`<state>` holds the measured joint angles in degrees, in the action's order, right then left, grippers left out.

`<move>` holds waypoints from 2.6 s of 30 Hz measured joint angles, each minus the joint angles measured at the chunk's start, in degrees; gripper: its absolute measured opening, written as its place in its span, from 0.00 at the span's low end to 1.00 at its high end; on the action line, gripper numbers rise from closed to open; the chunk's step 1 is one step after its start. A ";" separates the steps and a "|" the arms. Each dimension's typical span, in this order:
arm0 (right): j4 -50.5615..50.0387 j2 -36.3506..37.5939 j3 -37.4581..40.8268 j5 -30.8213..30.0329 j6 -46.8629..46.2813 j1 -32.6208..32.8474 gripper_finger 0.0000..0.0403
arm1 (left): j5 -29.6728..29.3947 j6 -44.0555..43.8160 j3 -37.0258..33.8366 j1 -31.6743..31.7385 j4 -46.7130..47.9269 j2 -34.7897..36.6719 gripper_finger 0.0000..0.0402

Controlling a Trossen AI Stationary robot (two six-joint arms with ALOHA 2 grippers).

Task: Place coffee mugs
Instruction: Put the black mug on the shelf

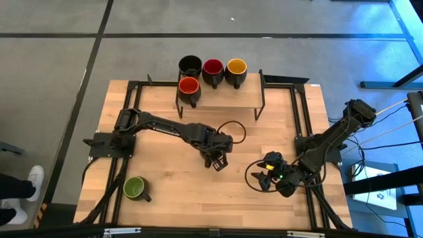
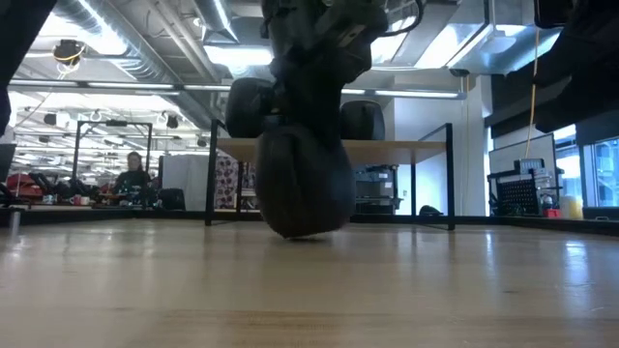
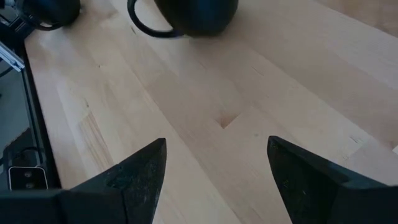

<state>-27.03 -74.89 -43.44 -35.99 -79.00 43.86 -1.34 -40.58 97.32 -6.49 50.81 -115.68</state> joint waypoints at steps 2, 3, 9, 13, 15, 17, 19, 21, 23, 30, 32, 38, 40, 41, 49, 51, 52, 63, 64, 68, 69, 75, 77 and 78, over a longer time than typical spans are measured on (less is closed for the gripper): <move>0.00 0.00 0.00 0.00 0.00 0.00 0.66 | -0.05 0.20 0.00 0.01 -0.88 0.00 0.16; 0.05 0.00 0.00 0.00 0.00 0.00 0.66 | -0.02 0.22 0.02 0.02 -1.00 0.00 0.18; 0.20 0.00 0.00 0.00 -0.03 0.00 0.66 | 0.91 1.98 0.00 0.65 -0.72 0.07 0.29; 0.20 0.00 0.00 0.37 -0.04 0.00 0.66 | 2.62 4.16 1.42 1.27 0.45 0.33 0.29; 0.16 0.00 0.00 0.42 -0.04 0.00 0.66 | 3.57 5.59 3.87 1.26 2.78 0.56 0.29; 0.17 0.00 0.00 -1.53 -0.06 0.00 0.66 | 4.85 7.54 6.60 1.08 4.71 0.87 0.29; 0.80 0.00 0.00 -3.50 -0.61 0.00 0.66 | 5.17 9.31 9.47 0.69 8.03 1.10 0.29; 2.62 0.00 0.00 -4.47 -0.12 0.00 0.66 | 4.27 11.90 12.12 0.03 11.36 2.22 0.29; 5.28 -0.07 0.00 -5.71 1.84 0.00 0.66 | 1.62 14.78 14.10 -1.05 12.77 4.33 0.29; 21.78 -5.64 -2.81 -7.82 16.28 -0.07 0.66 | -3.84 26.39 9.21 -6.63 14.09 16.79 0.29; 19.85 -8.49 -6.60 -8.86 18.72 -0.24 0.66 | -4.20 26.91 4.85 -7.18 12.42 21.37 0.29; 9.45 -17.88 -20.33 -7.07 21.20 -4.18 0.66 | -6.27 23.30 -13.43 -8.70 5.28 36.47 0.29; 6.69 -21.78 -25.68 -6.89 21.22 -5.49 0.66 | -8.02 20.86 -18.74 -8.80 4.35 41.20 0.29; 5.42 -23.63 -28.07 -6.93 21.22 -6.07 0.66 | -8.50 18.79 -20.74 -8.89 5.03 43.22 0.29; -0.56 -38.87 -44.08 -6.89 15.37 -10.81 0.66 | -8.71 15.72 -27.89 -8.90 4.53 54.47 0.29; -2.96 -41.89 -46.75 -7.53 11.53 -11.69 0.66 | -8.70 17.24 -28.00 -8.91 4.58 55.77 0.29; -3.74 -43.32 -48.24 -8.18 9.25 -12.10 0.66 | -8.66 18.14 -28.04 -8.91 4.95 56.27 0.29; -19.76 -51.65 -56.45 -9.29 -13.24 -15.30 0.66 | -8.22 21.67 -28.06 -8.91 6.15 58.62 0.29; -20.48 -51.85 -56.24 -8.62 -14.99 -15.67 0.66 | -8.22 21.72 -28.06 -8.91 6.41 58.58 0.29; -22.73 -51.87 -56.15 -8.59 -17.42 -17.06 0.66 | -8.41 22.94 -28.06 -8.91 6.84 58.53 0.29; -22.96 -51.87 -56.15 -8.68 -17.43 -17.41 0.65 | -8.42 23.17 -28.06 -8.91 6.86 58.51 0.29; -22.95 -51.99 -56.15 -7.53 -17.29 -18.16 0.54 | -8.44 23.24 -28.06 -8.91 7.10 58.51 0.29; -23.02 -52.22 -56.15 -8.20 -17.33 -18.12 0.47 | -8.44 23.24 -28.06 -8.91 7.21 58.51 0.29; -23.07 -52.26 -56.15 -7.99 -17.33 -18.12 0.44 | -8.44 23.24 -28.06 -8.93 7.25 58.51 0.29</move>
<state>-50.10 -127.15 -99.59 -43.98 -96.33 25.74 -9.78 -17.34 69.25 -15.42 58.06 -57.17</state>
